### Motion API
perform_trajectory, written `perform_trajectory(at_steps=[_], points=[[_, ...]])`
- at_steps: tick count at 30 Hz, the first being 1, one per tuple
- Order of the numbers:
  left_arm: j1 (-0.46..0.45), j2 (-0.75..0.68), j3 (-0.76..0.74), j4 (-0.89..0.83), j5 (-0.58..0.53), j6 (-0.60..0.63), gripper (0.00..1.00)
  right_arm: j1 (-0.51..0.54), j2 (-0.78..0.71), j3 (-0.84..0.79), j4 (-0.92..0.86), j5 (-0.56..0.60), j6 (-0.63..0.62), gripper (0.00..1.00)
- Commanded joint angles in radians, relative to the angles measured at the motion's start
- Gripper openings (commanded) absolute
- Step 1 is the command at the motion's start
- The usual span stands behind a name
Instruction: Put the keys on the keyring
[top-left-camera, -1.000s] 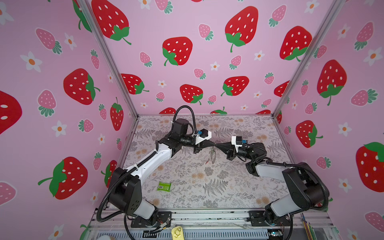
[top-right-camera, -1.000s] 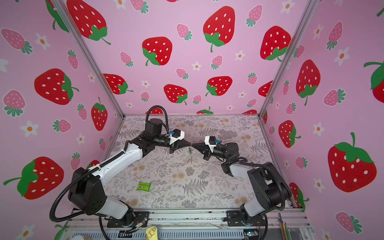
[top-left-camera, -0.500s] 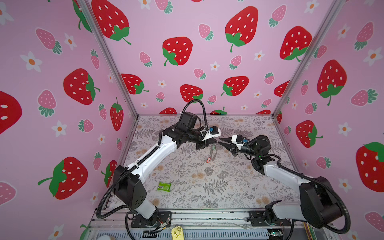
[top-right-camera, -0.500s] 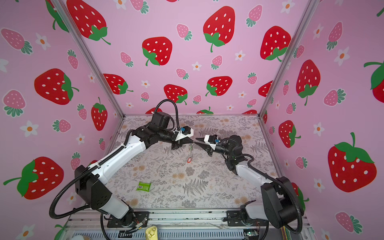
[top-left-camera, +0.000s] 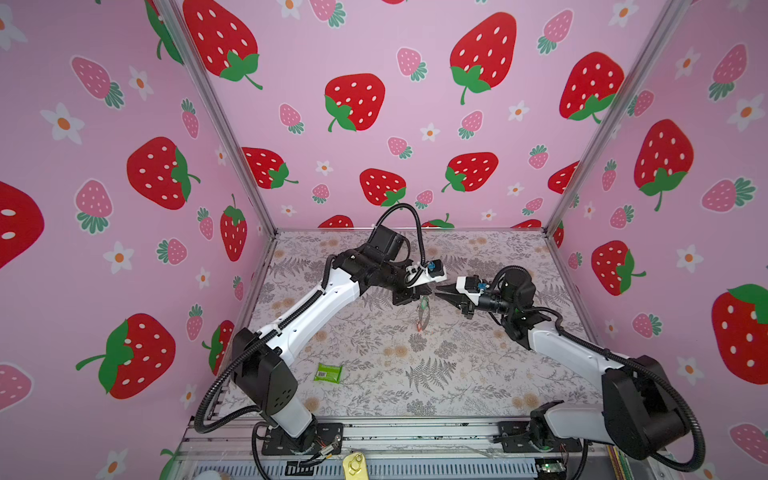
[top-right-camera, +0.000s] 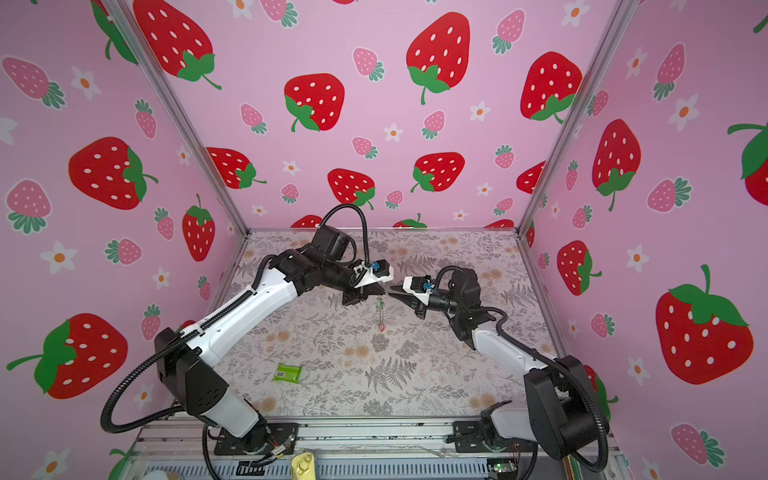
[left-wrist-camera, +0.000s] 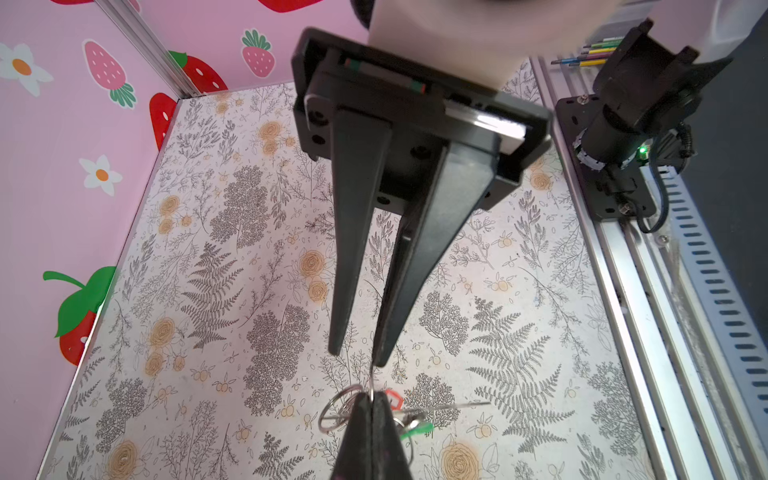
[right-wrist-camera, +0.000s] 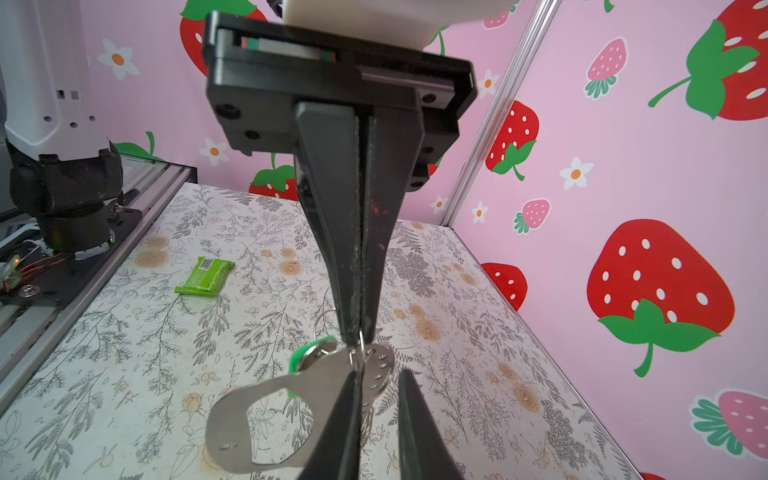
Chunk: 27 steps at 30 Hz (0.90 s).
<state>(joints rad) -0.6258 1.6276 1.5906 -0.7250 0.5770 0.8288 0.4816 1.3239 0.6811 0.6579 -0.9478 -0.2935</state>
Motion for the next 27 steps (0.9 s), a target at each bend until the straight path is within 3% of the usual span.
perform_trajectory(at_steps=[1, 15, 20, 23, 27], points=[[-0.015, 0.0, 0.054, -0.031, 0.006, 0.008, 0.0, 0.0, 0.006, 0.034, -0.014, -0.042, -0.03, 0.18], [-0.044, 0.043, 0.108, -0.088, -0.031, 0.023, 0.0, 0.015, 0.006, 0.033, 0.008, -0.036, -0.016, 0.09], [-0.049, 0.049, 0.117, -0.106, -0.07, 0.033, 0.0, 0.014, -0.003, 0.026, -0.007, -0.013, -0.026, 0.18], [-0.048, 0.053, 0.121, -0.113, -0.079, 0.034, 0.0, 0.011, -0.012, 0.02, -0.009, -0.007, -0.03, 0.18], [-0.049, 0.063, 0.131, -0.118, -0.078, 0.033, 0.0, 0.012, -0.002, 0.028, -0.017, -0.022, -0.036, 0.1]])
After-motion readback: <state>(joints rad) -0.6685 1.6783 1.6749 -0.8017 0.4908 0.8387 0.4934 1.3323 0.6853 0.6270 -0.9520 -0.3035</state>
